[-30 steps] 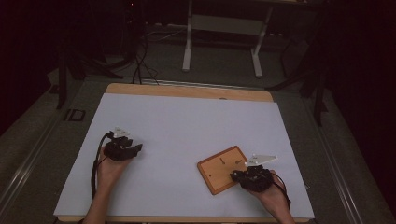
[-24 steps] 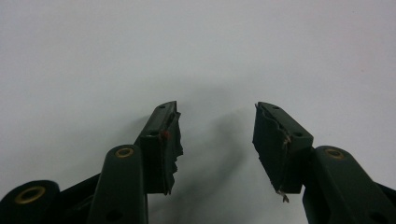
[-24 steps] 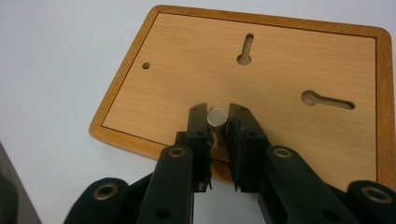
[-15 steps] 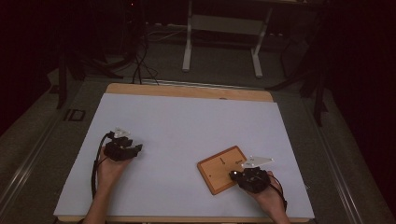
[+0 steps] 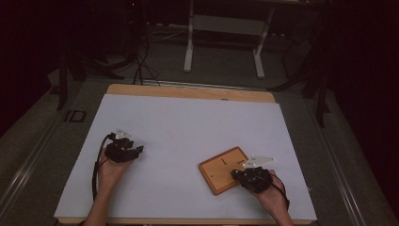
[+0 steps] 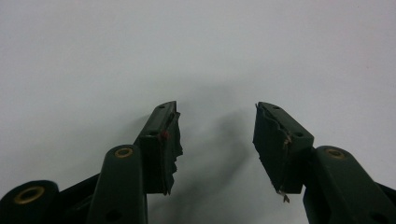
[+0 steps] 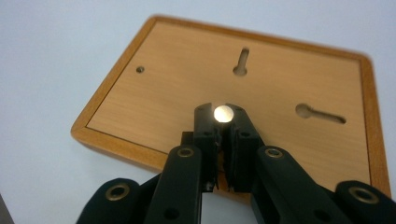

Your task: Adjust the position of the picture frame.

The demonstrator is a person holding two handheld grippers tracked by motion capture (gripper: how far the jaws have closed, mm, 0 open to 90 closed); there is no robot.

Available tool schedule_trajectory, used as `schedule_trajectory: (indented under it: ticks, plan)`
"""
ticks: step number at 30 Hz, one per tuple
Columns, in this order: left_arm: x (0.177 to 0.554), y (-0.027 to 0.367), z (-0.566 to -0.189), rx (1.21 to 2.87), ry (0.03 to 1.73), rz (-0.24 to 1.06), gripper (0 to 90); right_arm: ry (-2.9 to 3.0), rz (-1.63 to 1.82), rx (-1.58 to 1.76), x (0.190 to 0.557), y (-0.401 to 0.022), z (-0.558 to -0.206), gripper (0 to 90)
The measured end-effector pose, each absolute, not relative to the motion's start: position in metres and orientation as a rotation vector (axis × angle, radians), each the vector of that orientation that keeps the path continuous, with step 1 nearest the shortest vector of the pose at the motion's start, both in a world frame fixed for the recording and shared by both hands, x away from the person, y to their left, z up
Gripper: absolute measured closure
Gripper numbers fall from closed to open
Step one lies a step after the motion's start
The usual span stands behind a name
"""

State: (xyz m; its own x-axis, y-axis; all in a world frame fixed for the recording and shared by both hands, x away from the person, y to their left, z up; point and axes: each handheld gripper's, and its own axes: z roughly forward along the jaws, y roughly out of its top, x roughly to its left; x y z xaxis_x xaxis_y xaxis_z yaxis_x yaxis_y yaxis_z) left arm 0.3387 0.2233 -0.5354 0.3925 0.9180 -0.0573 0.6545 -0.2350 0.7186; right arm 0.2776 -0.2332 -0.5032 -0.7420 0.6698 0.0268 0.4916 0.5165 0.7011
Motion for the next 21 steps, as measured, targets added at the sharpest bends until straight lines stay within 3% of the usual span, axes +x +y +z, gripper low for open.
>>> schedule_trajectory:
  ticks: [21]
  plan:
    - [0.339,0.225,-0.535,1.968,1.351,0.508,49.6,2.476,1.146,0.749,0.296,-0.197,-0.455,85.2]
